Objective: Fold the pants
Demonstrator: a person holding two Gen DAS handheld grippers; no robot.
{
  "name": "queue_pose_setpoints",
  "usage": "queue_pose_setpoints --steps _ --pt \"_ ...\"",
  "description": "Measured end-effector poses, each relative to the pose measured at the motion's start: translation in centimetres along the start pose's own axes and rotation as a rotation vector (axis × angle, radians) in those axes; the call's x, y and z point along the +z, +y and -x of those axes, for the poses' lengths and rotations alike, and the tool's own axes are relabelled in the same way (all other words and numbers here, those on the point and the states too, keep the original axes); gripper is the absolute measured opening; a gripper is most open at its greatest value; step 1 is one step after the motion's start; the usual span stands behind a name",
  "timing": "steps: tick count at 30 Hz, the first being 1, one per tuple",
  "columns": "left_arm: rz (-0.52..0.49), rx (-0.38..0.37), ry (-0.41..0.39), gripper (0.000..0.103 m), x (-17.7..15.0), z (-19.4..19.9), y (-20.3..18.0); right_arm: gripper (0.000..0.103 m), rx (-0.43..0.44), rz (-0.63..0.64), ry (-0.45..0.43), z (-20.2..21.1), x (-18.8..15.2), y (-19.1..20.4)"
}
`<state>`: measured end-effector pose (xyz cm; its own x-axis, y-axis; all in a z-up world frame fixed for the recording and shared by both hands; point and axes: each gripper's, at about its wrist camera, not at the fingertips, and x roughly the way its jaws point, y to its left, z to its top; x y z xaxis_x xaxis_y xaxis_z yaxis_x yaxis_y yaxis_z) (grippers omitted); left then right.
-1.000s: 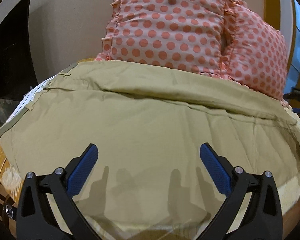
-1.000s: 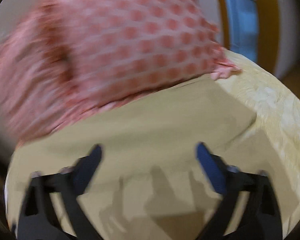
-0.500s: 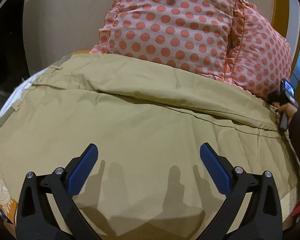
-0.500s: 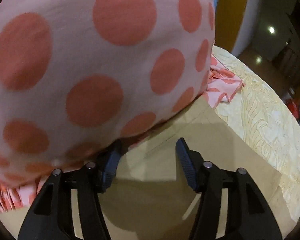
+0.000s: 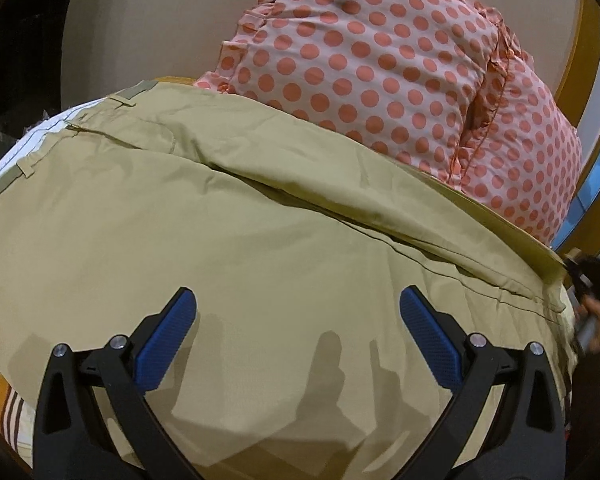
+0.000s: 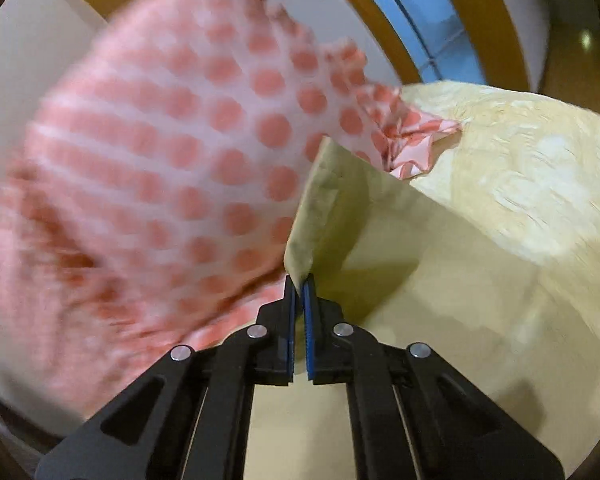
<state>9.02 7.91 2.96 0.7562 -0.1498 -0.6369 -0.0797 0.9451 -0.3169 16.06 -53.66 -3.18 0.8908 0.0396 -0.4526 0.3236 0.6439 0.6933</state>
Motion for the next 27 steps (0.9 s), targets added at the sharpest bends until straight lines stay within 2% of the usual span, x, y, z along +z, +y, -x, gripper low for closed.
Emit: queue_pose_setpoints --steps 2,3,4,6,9,12,13,15,16,18,20,23,25,27 --pt "-0.007 -0.005 -0.004 0.101 0.0 0.1 -0.1 0.004 0.064 -0.029 -0.011 5.2 -2.9 -1.3" --pt "-0.015 -0.003 -0.012 0.101 0.0 0.3 -0.3 0.004 0.065 -0.041 -0.004 6.1 -3.4 -0.4" --pt "-0.025 -0.001 -0.02 0.101 0.0 0.4 -0.4 0.004 0.056 -0.066 0.006 7.6 -5.1 -1.5" --pt "-0.048 0.004 -0.03 0.101 0.0 0.8 -0.7 0.004 0.033 -0.1 0.04 9.4 -7.1 -1.8" --pt "-0.069 0.002 -0.026 0.101 0.5 1.3 -1.0 0.005 0.015 -0.199 0.113 8.4 -8.2 -3.1" --pt "-0.066 0.004 -0.036 0.101 1.4 2.5 -0.6 0.022 -0.001 -0.234 0.141 8.1 -8.4 -3.5" --pt "-0.069 -0.001 -0.044 0.101 1.7 2.9 -0.5 0.03 0.002 -0.228 0.135 8.4 -8.7 -3.6" --pt "-0.08 -0.01 -0.064 0.101 2.8 3.6 -0.3 0.032 0.003 -0.215 0.125 8.3 -8.7 -3.5" --pt "-0.088 -0.012 -0.072 0.101 3.4 3.8 -0.3 0.032 0.007 -0.203 0.116 8.1 -8.6 -3.4" --pt "-0.1 -0.016 -0.084 0.101 5.1 3.6 -0.2 0.005 0.017 -0.156 0.108 7.4 -8.2 -3.7" --pt "-0.097 -0.029 -0.08 0.101 6.7 2.7 0.0 0.004 0.1 -0.184 0.076 8.6 -7.9 -4.2" --pt "-0.029 -0.027 -0.006 0.101 9.7 -0.5 1.4 0.004 0.179 -0.152 0.014 11.4 -7.4 -3.6" --pt "0.021 -0.016 0.055 0.1 11.2 -3.0 2.4 0.004 0.196 -0.144 0.008 12.1 -7.2 -3.6" --pt "0.078 0.006 0.119 0.094 12.9 -6.1 3.3 0.004 0.209 -0.147 0.009 12.4 -7.0 -3.6"
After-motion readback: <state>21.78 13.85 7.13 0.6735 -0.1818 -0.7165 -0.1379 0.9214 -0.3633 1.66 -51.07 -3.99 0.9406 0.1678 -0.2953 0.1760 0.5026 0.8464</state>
